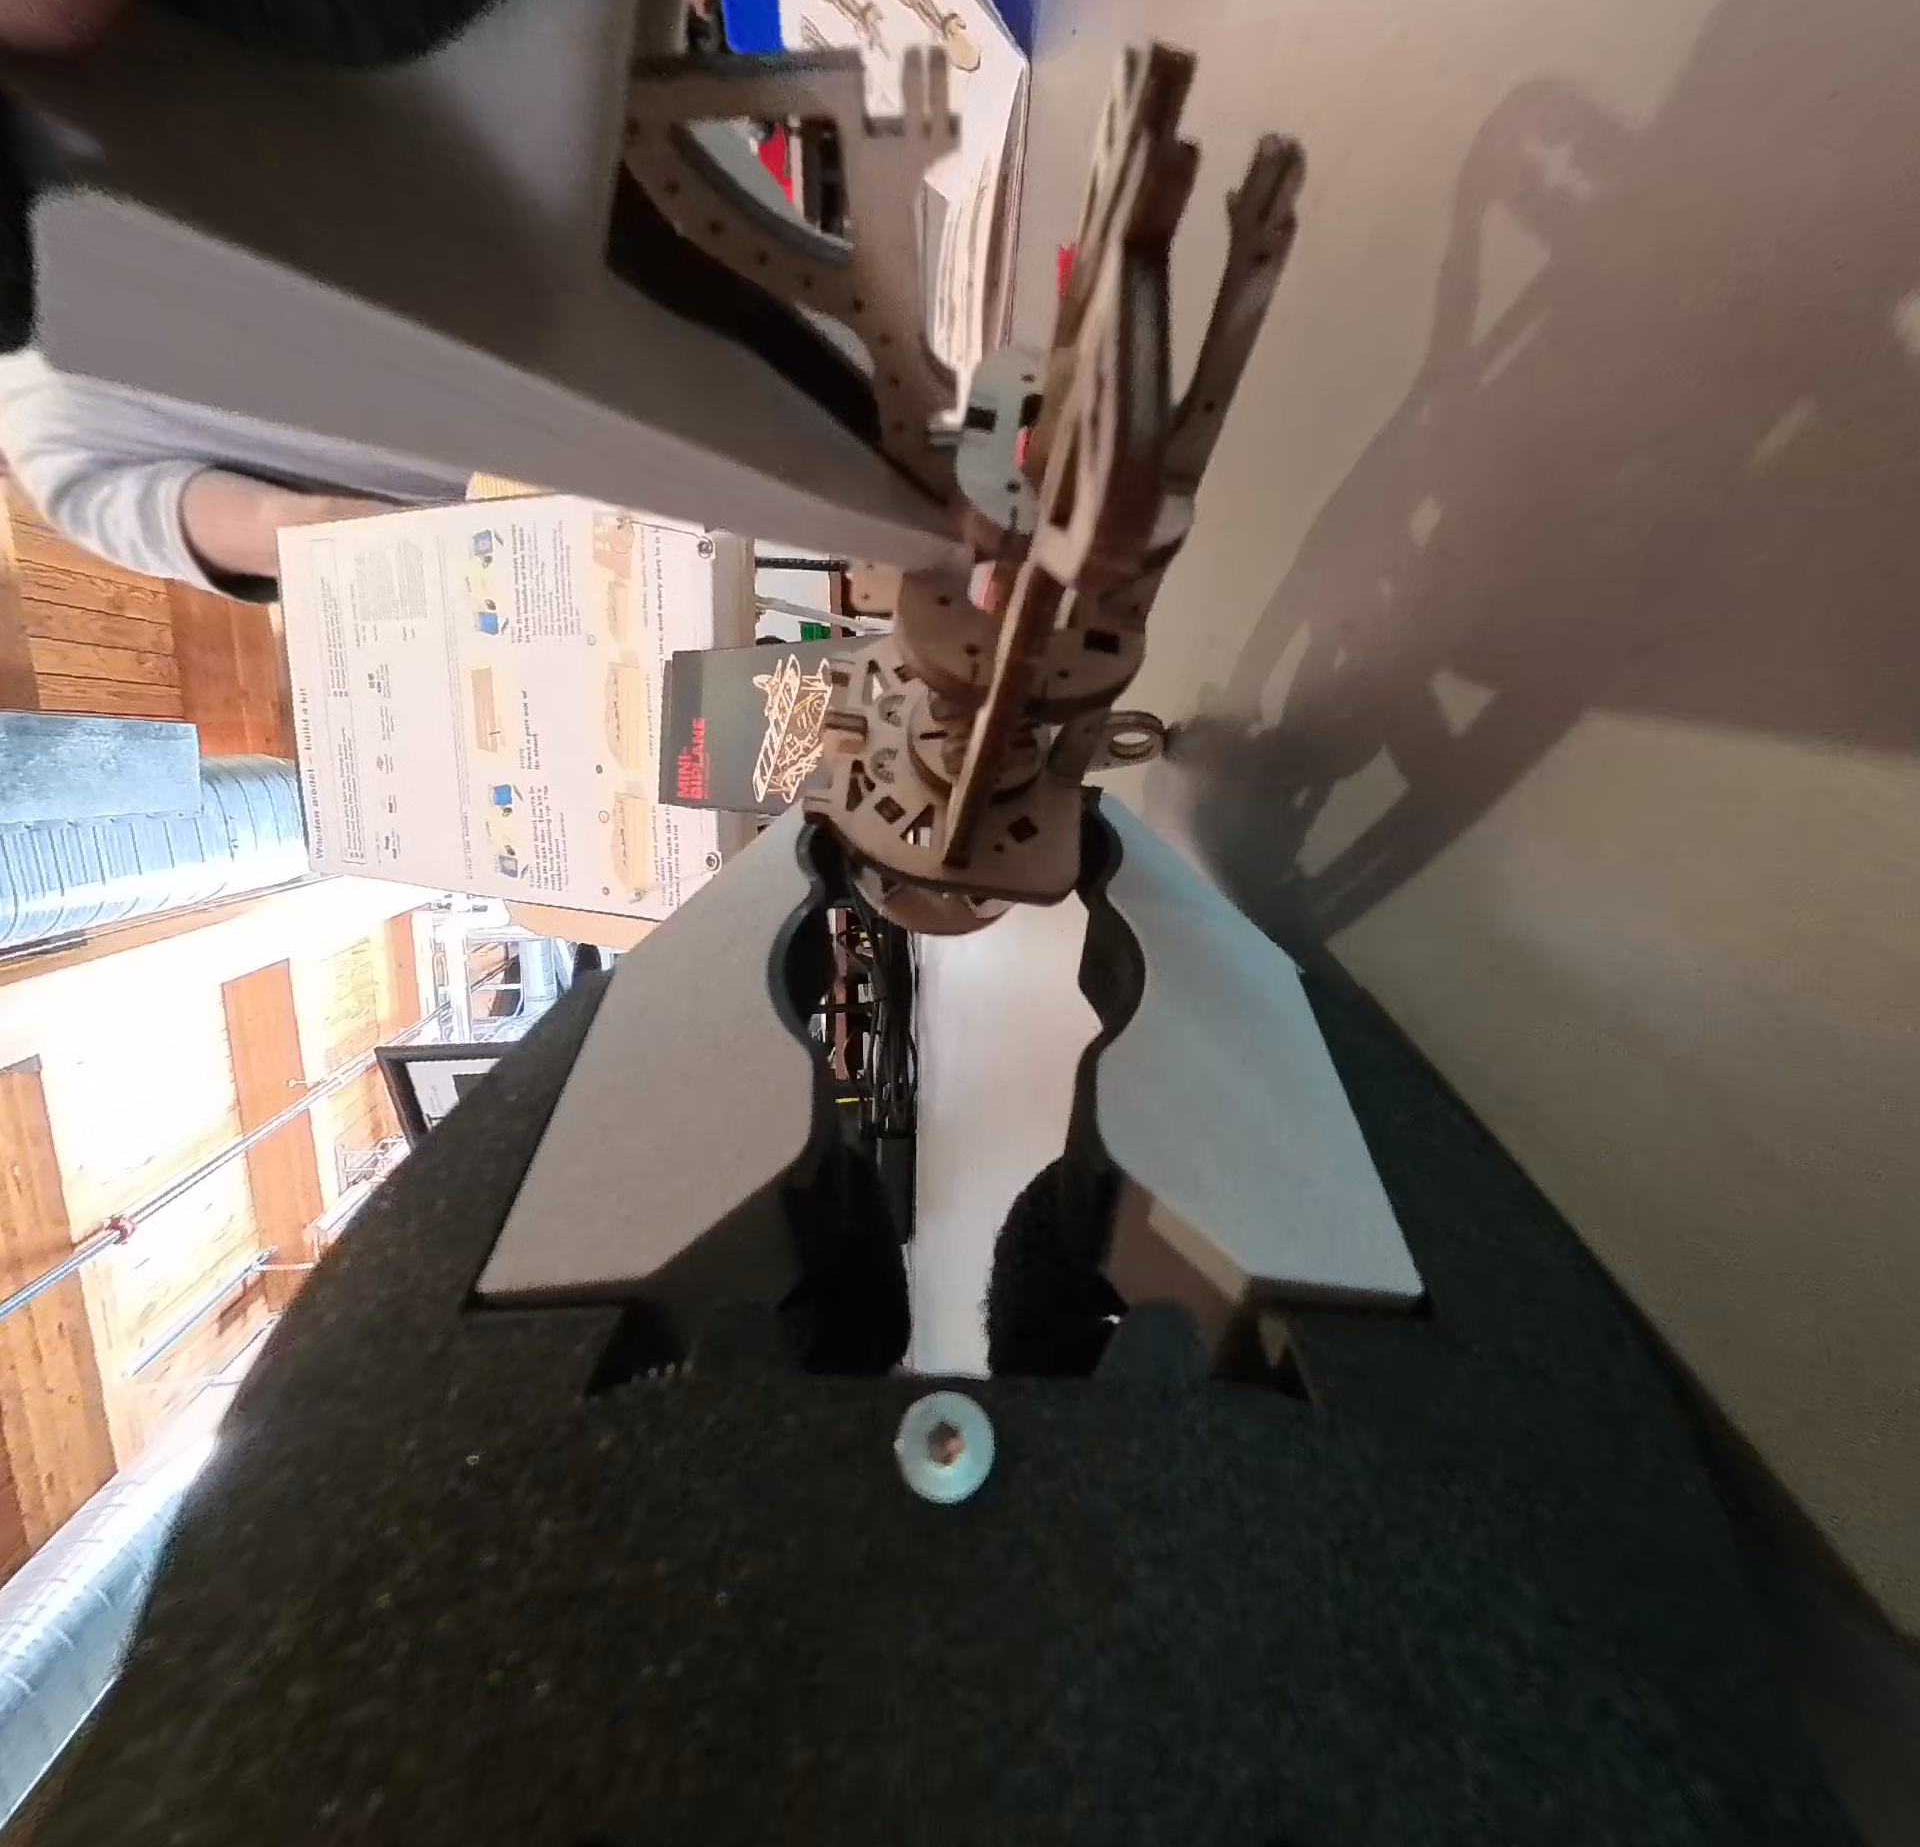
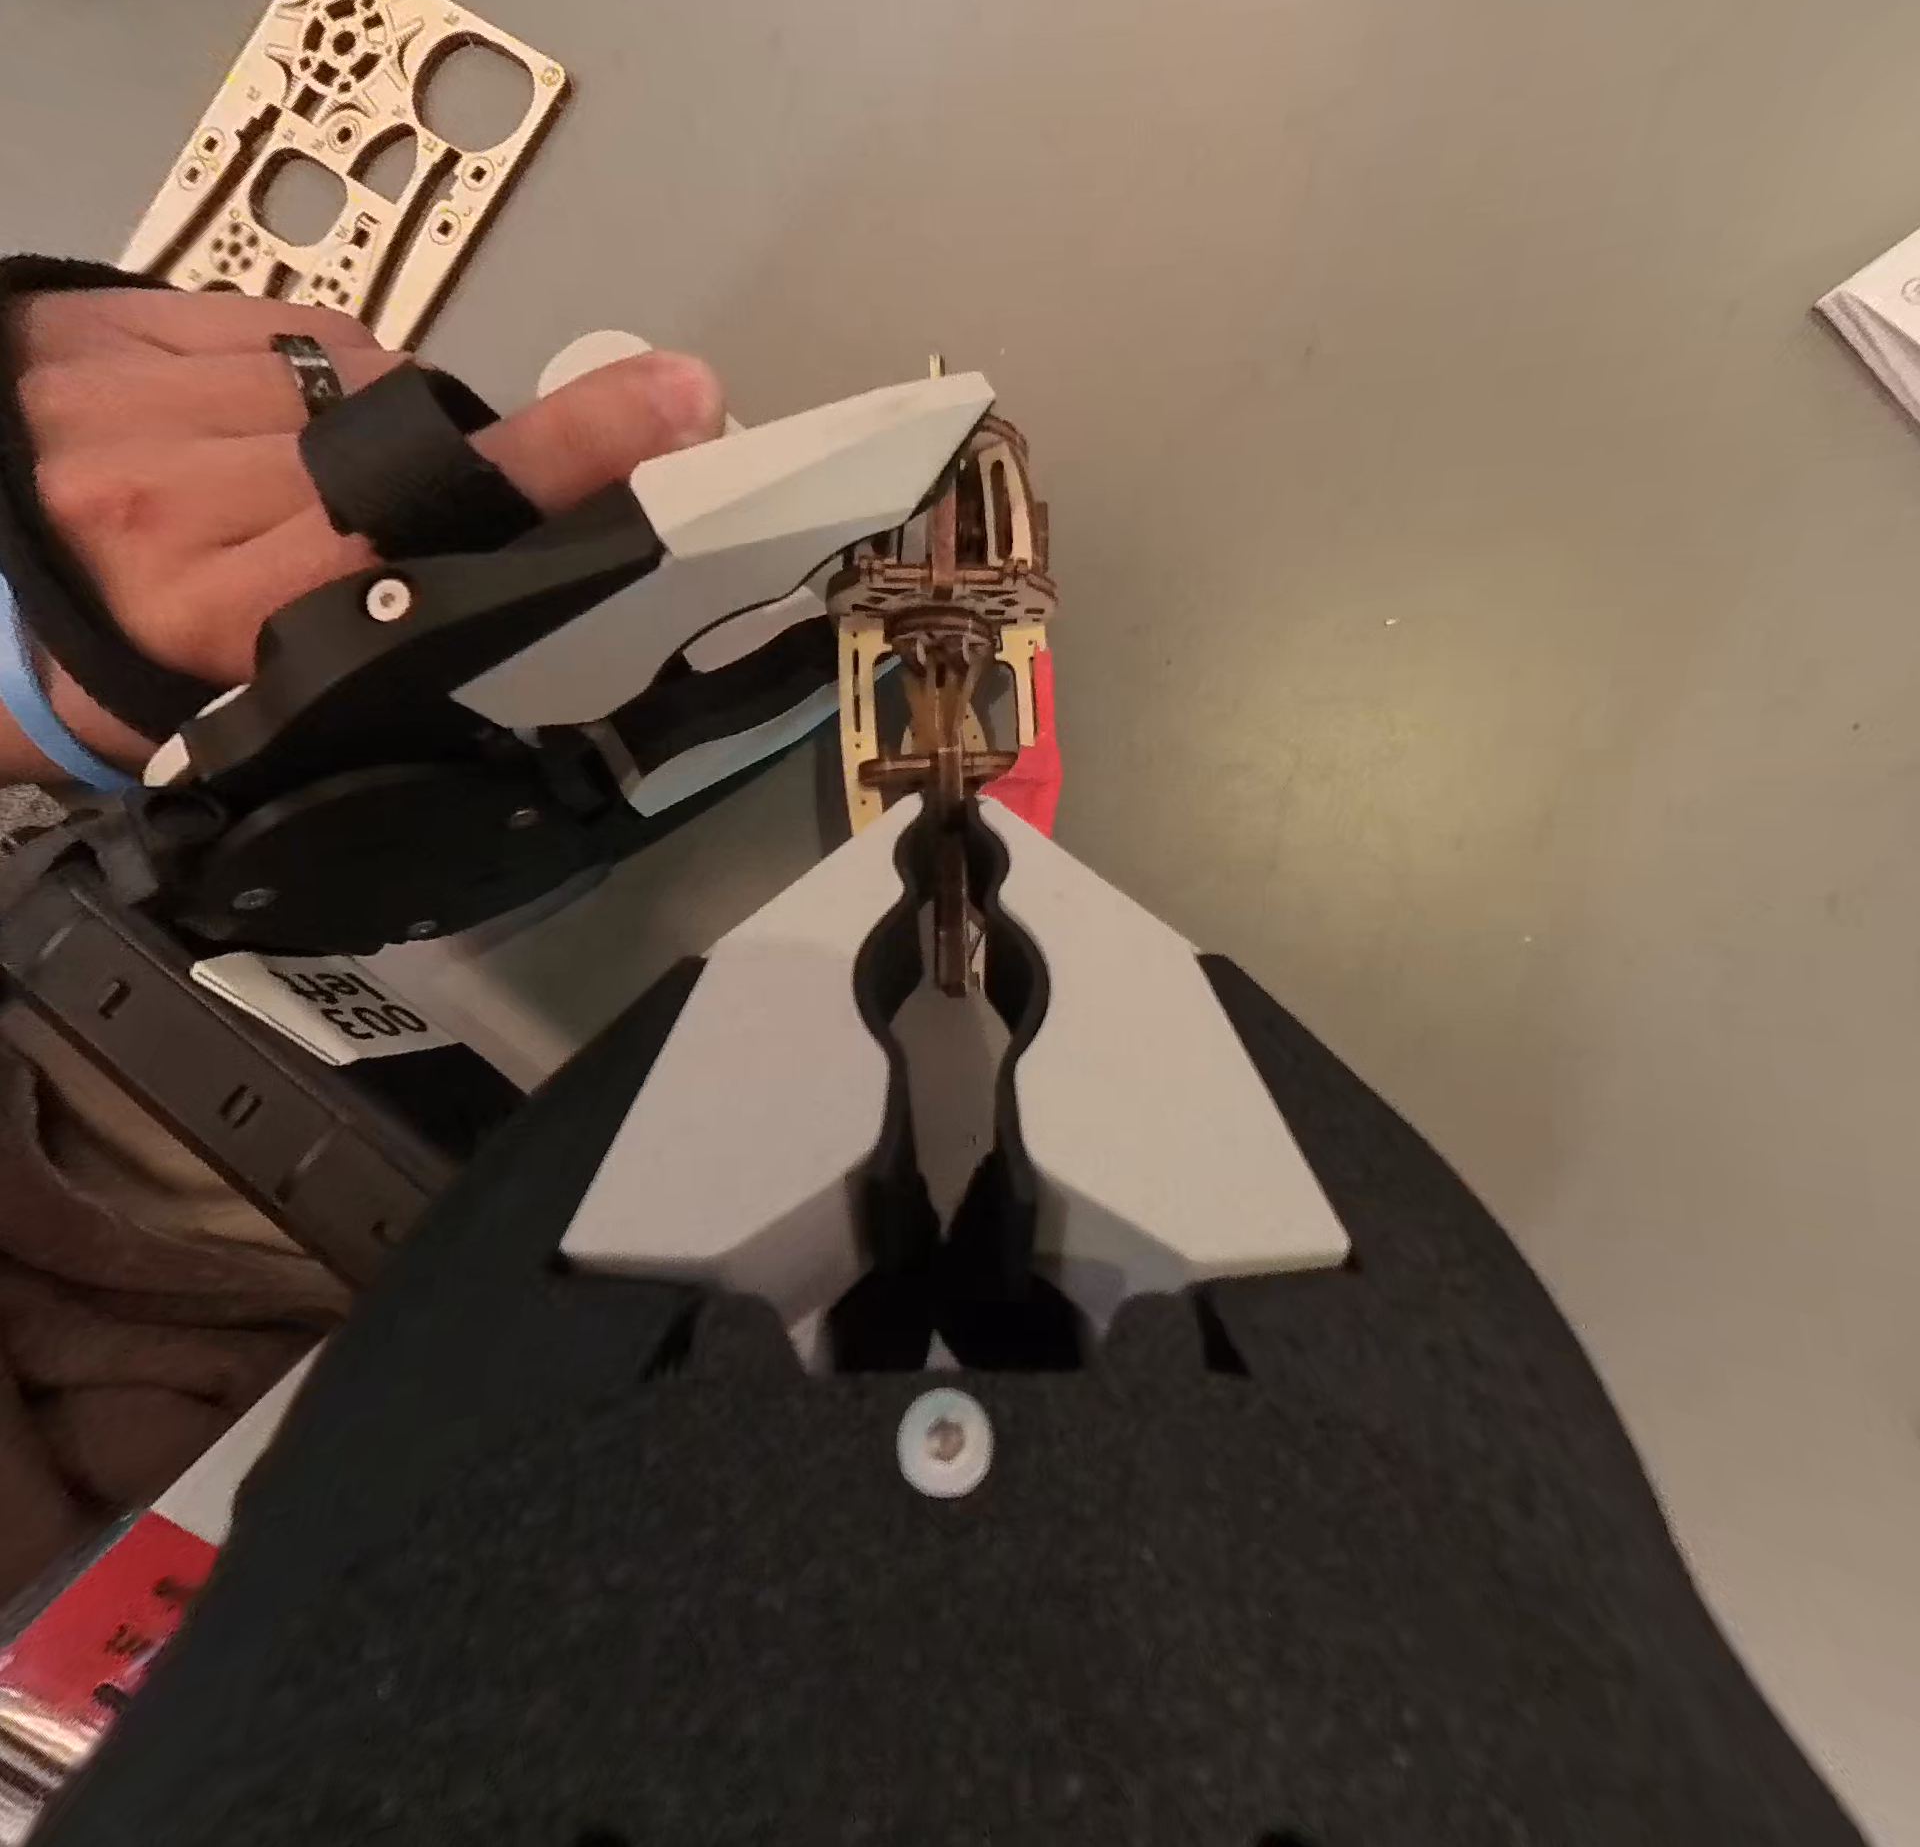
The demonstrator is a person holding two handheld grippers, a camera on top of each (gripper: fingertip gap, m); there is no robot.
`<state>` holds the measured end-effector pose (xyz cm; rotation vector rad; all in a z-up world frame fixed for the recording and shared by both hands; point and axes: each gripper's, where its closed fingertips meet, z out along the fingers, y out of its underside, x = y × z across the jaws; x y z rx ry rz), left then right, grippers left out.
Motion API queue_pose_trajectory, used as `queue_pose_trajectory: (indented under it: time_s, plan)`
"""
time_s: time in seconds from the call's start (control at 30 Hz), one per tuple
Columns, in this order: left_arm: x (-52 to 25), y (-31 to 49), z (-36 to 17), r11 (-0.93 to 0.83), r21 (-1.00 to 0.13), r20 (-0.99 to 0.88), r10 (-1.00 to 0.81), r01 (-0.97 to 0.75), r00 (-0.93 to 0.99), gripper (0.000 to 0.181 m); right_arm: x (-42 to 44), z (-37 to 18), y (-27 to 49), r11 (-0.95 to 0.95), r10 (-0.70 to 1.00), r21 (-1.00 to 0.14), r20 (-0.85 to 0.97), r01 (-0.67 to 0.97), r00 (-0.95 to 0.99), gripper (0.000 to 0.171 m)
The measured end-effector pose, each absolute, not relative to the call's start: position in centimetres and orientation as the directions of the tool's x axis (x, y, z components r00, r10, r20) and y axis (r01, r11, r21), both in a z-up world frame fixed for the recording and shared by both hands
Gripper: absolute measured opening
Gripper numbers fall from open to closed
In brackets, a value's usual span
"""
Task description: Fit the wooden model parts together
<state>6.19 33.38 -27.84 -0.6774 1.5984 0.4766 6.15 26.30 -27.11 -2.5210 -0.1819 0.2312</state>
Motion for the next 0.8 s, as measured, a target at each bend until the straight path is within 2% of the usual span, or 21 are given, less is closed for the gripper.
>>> queue_pose_trajectory:
  time_s: [0.17, 0.27, 0.37, 0.43, 0.5, 0.6, 0.63, 0.73, 0.8]
  plan:
    - [6.3, 33.3, -27.9, 0.744, -0.093, -0.985, -0.167, -0.662, -0.049, 0.043, 6.3, -26.9, 26.4, -0.805, 0.182, -0.588, -0.111, 0.083, 0.977, 0.003]
    - [6.3, 33.1, -27.9, 0.749, -0.094, -0.985, -0.166, -0.656, -0.049, 0.043, 6.4, -26.5, 26.2, -0.797, 0.182, -0.601, -0.143, 0.061, 0.973, 0.021]
    - [6.3, 33.0, -27.7, 0.757, -0.091, -0.987, -0.154, -0.647, -0.041, 0.043, 6.9, -24.2, 26.3, -0.731, 0.215, -0.683, -0.214, 0.012, 0.953, 0.024]
    - [6.3, 32.5, -26.9, 0.784, -0.054, -0.996, -0.085, -0.618, -0.022, 0.042, 7.7, -23.1, 26.5, -0.692, 0.26, -0.719, -0.322, -0.056, 0.91, 0.041]
    - [6.3, 31.6, -25.6, 0.813, -0.069, -0.998, -0.059, -0.579, 0.035, 0.042, 7.8, -23.3, 26.4, -0.734, 0.295, -0.659, -0.528, -0.165, 0.796, 0.059]
    - [5.9, 30.1, -23.1, 0.852, -0.091, -0.989, -0.015, -0.515, 0.15, 0.042, 5.9, -24.3, 24.8, -0.868, 0.282, -0.442, -0.815, -0.226, 0.506, 0.078]
    - [5.8, 29.8, -22.7, 0.861, -0.093, -0.985, -0.007, -0.501, 0.171, 0.042, 5.2, -24.5, 24.5, -0.887, 0.273, -0.402, -0.853, -0.227, 0.445, 0.079]
    - [5.7, 29.7, -22.5, 0.862, -0.086, -0.983, 0.007, -0.5, 0.181, 0.042, 3.0, -24.1, 23.4, -0.906, 0.294, -0.376, -0.89, -0.196, 0.348, 0.08]
    - [5.8, 29.9, -22.8, 0.859, -0.078, -0.986, 0.009, -0.506, 0.168, 0.042, 2.3, -24.2, 23.5, -0.907, 0.292, -0.373, -0.892, -0.197, 0.346, 0.07]
